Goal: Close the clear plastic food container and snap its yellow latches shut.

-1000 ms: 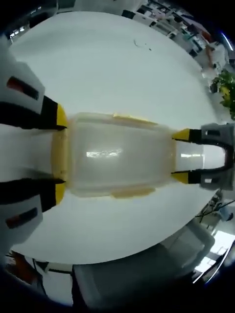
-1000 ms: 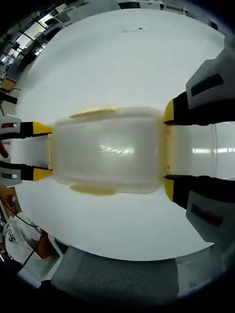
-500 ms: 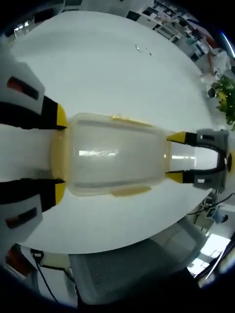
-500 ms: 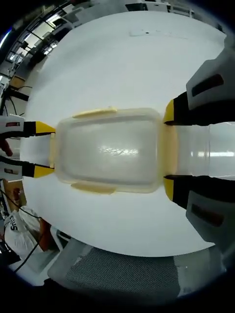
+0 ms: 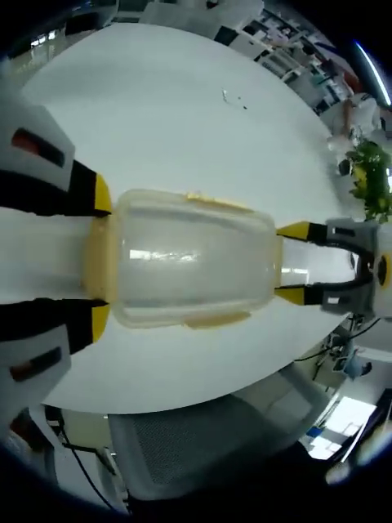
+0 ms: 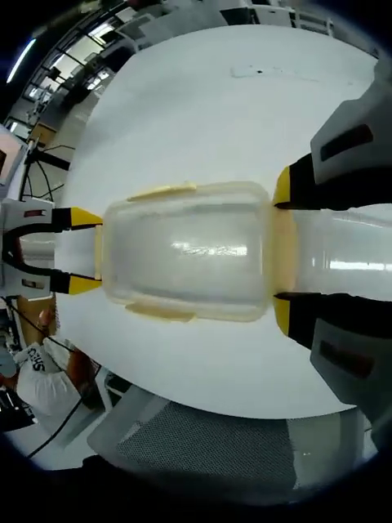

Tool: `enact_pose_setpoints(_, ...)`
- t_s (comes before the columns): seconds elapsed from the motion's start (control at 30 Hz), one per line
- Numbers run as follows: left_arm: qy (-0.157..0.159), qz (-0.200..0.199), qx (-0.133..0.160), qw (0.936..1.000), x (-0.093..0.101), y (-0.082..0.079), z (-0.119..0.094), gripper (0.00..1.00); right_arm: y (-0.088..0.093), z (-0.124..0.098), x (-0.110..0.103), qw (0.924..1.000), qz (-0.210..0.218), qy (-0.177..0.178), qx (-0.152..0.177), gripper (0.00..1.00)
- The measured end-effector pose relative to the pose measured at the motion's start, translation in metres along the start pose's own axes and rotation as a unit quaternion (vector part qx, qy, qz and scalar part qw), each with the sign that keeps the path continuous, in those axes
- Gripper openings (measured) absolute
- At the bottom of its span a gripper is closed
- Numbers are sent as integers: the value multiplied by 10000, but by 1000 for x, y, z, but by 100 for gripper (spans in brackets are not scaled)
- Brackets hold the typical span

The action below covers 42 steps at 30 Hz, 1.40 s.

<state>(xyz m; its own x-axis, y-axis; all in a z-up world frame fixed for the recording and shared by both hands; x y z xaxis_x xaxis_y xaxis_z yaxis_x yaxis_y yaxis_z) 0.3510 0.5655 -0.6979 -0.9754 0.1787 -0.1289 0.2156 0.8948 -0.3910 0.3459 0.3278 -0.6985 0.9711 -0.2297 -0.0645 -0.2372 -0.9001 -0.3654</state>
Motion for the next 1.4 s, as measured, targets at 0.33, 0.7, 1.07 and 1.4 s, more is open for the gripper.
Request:
enact_pose_setpoints(0.33, -33, 35, 76, 10000, -4, -1, -14, 33, -7, -10, 1, 10000, 23, 24, 64, 36)
enact_pose_setpoints(0.7, -37, 114, 72, 9999, -9, -9, -11, 33, 0, -13, 3, 10000, 60, 52, 33, 36)
enact_pose_setpoints(1.07, 5, 90, 133, 9999, -10, -21, -7, 33, 11, -20, 3, 10000, 56, 69, -9, 36)
enact_pose_setpoints(1.4, -40, 153, 180, 9997, -14, -39, 1, 33, 31, -29, 6, 9999, 86, 121, 12, 36)
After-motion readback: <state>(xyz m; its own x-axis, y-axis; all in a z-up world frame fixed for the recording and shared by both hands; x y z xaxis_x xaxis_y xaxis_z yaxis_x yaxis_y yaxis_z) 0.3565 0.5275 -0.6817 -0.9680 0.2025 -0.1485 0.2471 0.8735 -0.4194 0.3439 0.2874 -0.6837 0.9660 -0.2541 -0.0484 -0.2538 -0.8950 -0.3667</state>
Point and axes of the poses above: the point that each gripper's makers call its tool centre point, and the gripper's own axes: z roughly forward along the fingers, x roughly to its right, y roughly out of its underside, the point moved 10 cm from there along -z, roughly backward along the fingers, and after that the axes turned 15 degrees about z, right-handed, at the moved point
